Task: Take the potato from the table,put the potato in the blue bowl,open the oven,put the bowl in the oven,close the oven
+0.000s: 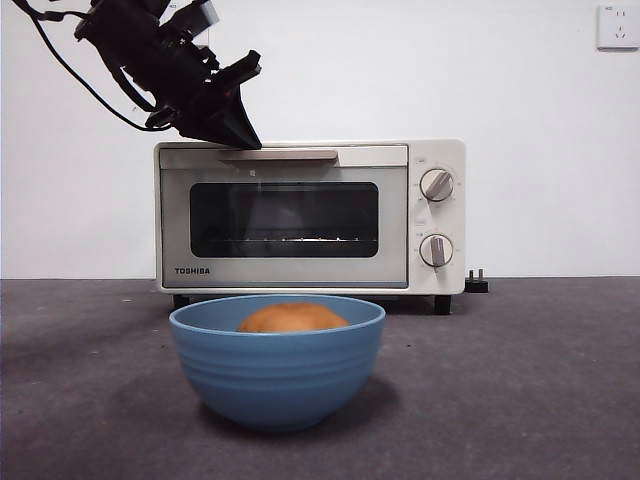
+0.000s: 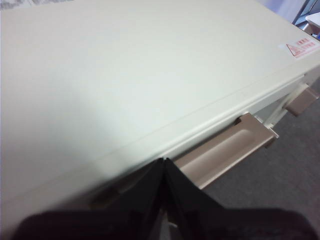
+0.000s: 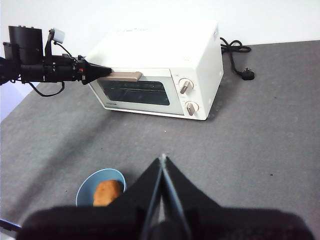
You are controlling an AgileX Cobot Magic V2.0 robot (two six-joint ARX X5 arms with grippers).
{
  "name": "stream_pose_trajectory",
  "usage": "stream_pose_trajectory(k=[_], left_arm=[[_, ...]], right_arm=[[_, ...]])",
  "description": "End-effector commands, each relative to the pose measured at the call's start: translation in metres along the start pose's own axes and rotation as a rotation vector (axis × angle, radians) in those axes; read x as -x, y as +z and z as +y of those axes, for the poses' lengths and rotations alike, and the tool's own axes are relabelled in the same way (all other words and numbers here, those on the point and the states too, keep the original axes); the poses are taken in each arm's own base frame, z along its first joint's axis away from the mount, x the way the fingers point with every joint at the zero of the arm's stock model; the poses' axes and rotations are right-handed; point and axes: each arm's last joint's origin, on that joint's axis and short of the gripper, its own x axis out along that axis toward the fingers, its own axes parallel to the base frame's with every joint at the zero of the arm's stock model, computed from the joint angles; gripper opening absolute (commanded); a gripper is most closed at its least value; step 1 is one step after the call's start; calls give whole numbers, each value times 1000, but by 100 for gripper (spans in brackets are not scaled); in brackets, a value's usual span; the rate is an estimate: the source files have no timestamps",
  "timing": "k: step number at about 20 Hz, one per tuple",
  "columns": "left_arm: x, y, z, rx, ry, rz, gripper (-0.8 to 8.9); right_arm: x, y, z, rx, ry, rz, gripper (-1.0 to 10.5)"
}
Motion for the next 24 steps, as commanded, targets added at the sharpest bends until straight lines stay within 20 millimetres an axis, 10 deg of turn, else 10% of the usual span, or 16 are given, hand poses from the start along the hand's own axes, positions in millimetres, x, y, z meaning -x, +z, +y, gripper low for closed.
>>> stream_pose_trajectory(k=[1, 24], left_arm=[[-14, -31, 3, 17, 3, 184, -6], [-11, -57, -23, 26, -47, 481, -6]], right_arm=[[-1, -3, -1, 0, -9, 18, -8], [-1, -3, 0, -9, 8, 28, -8]])
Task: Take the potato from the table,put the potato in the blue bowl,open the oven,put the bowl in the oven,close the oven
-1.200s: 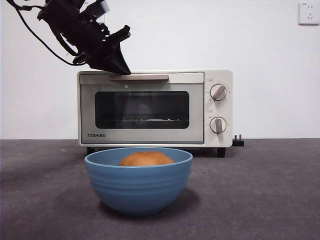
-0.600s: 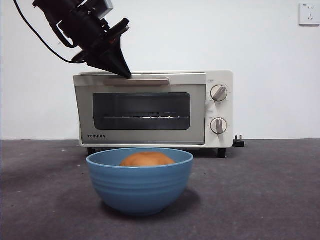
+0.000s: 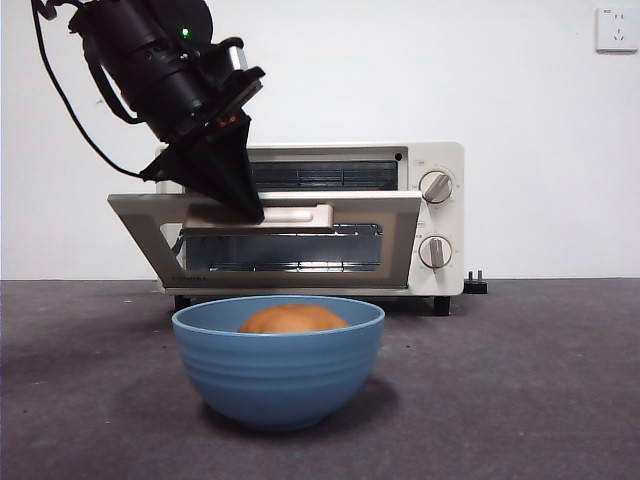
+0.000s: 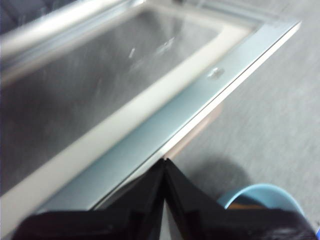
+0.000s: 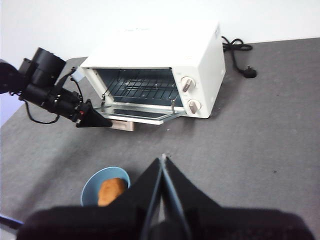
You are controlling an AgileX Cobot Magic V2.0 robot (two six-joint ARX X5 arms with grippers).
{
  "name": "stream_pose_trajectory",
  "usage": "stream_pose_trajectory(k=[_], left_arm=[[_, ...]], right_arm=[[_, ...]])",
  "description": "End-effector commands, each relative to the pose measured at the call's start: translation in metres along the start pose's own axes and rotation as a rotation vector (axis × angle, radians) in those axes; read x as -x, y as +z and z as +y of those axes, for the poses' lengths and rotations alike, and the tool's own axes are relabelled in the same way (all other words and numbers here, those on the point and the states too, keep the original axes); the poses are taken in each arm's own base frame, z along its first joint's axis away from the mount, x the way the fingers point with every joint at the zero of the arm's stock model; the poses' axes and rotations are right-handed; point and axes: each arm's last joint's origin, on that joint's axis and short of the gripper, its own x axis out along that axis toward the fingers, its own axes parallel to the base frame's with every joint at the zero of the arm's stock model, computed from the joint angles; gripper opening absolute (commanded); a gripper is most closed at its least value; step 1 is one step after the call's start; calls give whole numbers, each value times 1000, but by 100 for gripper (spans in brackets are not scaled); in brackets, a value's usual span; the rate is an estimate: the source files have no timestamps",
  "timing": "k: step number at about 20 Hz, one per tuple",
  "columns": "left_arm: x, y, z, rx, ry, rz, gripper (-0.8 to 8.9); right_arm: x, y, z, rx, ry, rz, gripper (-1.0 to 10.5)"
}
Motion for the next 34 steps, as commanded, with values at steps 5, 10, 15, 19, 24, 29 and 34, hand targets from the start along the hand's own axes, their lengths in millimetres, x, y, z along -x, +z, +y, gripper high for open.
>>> stream_pose_trajectory(k=[5, 10, 15, 19, 24, 29, 34], left_arm=[[-17, -8, 15, 9, 142, 36, -6], [-38, -33, 15, 33, 132, 75, -6], [-37, -41, 11, 44, 135, 28, -6], [-24, -41, 5, 31, 134, 27, -6], [34, -39, -22, -21, 139, -60, -6], [109, -58, -56, -54, 150, -156, -6], [165, -91, -83, -74, 156, -217, -6]], right_arm=[[-1, -3, -1, 4, -4, 23, -8], [-1, -3, -1, 5, -4, 23, -8], [-1, -3, -1, 5, -4, 23, -8], [-1, -3, 0, 4, 3, 29, -8], [-3, -5, 3, -43, 86, 85, -1], [-18, -16, 8, -76, 64, 151, -2], [-53, -44, 20, -130, 49, 351, -1]])
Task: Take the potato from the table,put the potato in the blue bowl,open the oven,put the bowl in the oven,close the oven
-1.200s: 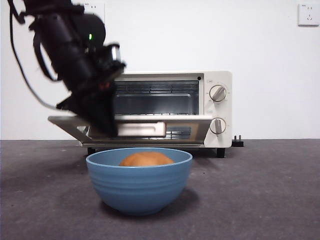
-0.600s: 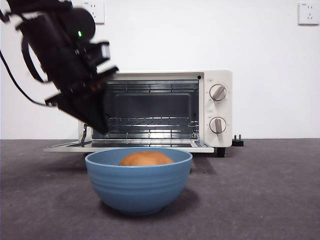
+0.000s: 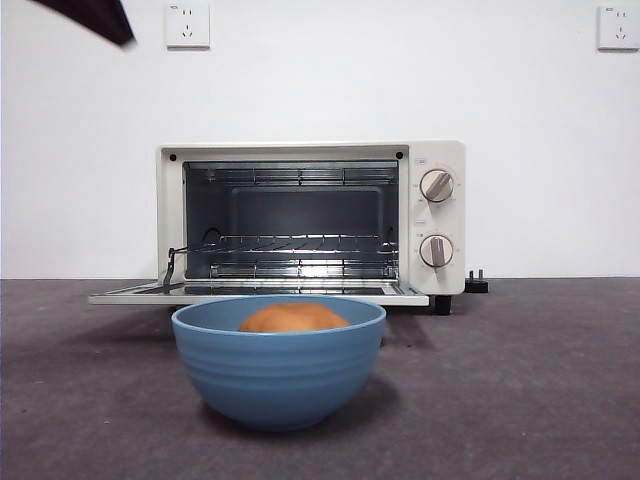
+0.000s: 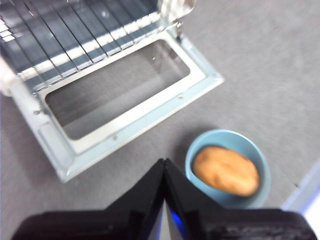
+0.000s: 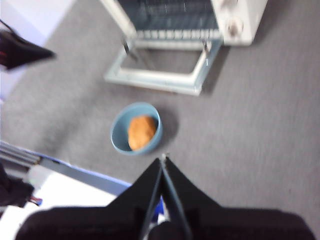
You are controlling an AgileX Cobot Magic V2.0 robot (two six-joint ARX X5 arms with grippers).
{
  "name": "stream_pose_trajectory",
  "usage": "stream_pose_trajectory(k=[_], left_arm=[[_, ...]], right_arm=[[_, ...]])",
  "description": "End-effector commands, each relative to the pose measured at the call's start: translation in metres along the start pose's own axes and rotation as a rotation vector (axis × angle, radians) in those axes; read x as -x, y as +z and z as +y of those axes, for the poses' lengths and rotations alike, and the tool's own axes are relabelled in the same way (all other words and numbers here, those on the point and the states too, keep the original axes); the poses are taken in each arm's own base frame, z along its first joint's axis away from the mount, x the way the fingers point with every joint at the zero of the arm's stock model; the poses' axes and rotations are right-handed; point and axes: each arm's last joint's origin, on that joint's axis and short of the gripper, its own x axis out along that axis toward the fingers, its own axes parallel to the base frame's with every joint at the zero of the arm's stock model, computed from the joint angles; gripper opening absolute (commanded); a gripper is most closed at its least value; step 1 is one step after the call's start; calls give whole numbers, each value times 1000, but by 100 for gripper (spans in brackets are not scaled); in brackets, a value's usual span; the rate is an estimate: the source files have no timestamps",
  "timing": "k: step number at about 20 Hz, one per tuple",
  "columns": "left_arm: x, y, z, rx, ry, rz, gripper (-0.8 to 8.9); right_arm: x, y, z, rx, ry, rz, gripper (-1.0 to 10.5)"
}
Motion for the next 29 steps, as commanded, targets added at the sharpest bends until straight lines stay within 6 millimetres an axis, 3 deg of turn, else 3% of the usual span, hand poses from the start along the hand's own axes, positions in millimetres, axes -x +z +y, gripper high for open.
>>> stream_pose_trajectory(k=[1, 8, 12, 16, 21, 25, 29], left_arm=[[21, -11, -7, -9, -6, 4, -6], [64, -43, -22, 2, -9, 40, -6], [82, -60, -28, 9, -13, 71, -6], [100, -75, -34, 0, -15, 48, -6], [116, -87, -40, -6, -11, -24, -6], [117, -87, -40, -8, -10, -29, -6], [116, -87, -40, -7, -10, -25, -6]], right_arm=[[-22, -8, 3, -60, -50, 95, -1], [-103, -4, 43, -69, -37, 264, 9], [-159, -6, 63, -41, -161, 395, 174], [-210, -9, 78, -17, -188, 443, 192], [-256, 0, 60, -56, -199, 517, 194], [-285, 7, 41, -92, -173, 578, 195], [-313, 1, 33, -87, -199, 613, 195]])
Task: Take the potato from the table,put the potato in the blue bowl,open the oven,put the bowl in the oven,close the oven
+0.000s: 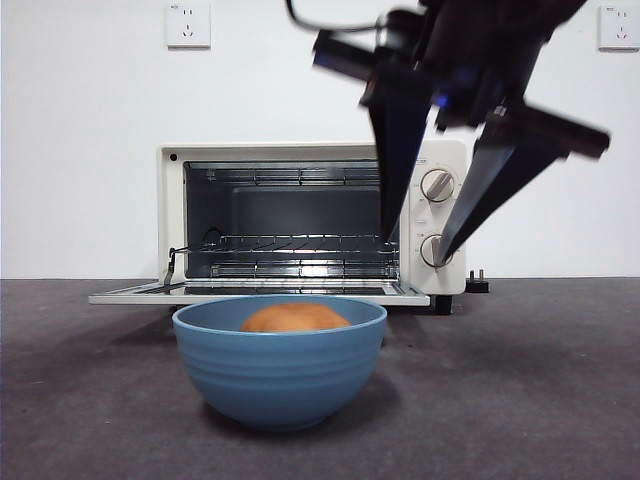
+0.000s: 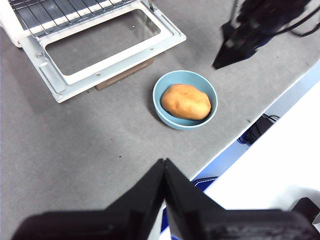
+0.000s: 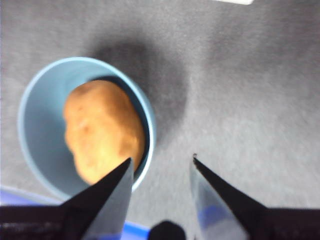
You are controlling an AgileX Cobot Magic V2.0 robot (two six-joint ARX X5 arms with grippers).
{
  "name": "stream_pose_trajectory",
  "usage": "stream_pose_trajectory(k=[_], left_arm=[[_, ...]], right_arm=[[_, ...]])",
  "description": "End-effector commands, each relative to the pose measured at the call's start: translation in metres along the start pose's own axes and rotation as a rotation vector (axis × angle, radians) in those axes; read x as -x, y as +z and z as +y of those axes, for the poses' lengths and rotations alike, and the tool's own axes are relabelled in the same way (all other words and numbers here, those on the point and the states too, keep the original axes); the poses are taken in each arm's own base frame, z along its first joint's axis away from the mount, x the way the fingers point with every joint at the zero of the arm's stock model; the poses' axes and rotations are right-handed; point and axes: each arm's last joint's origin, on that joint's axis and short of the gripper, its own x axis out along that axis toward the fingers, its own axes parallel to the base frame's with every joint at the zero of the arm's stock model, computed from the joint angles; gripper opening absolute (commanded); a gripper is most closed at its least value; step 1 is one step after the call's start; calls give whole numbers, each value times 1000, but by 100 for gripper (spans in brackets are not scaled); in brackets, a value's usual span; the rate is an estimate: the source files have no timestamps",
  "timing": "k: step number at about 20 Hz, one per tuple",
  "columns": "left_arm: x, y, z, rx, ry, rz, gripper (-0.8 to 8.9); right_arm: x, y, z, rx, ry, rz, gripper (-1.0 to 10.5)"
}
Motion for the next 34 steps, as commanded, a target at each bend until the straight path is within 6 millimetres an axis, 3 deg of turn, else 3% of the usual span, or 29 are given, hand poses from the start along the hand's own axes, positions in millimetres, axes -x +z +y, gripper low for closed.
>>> stream_pose_trajectory(k=[1, 6, 17, 18, 19, 23, 28, 34], left_arm=[[0, 0, 0, -3, -4, -3, -6], [0, 0, 0, -3, -4, -3, -6], [0, 0, 0, -6, -3, -2, -6], [0, 0, 0, -6, -4, -2, -6], [0, 0, 0, -6, -3, -2, -6], [0, 0, 0, -7, -4, -2, -6], [0, 0, 0, -11, -4, -2, -6], [0, 0, 0, -10, -3, -2, -6]], right_arm=[[-18, 3, 0, 16, -6, 33, 195], [-45, 8, 1, -15, -34, 64, 194], [-69, 8, 1, -19, -52, 129, 184], [-69, 8, 1, -18, -48, 124, 136], [-69, 8, 3, -14, -43, 117, 17], [-69, 9, 4, -25, -38, 110, -12], [-57, 12, 9, -142, -2, 139, -11], [-11, 40, 34, -174, 71, 76, -11]])
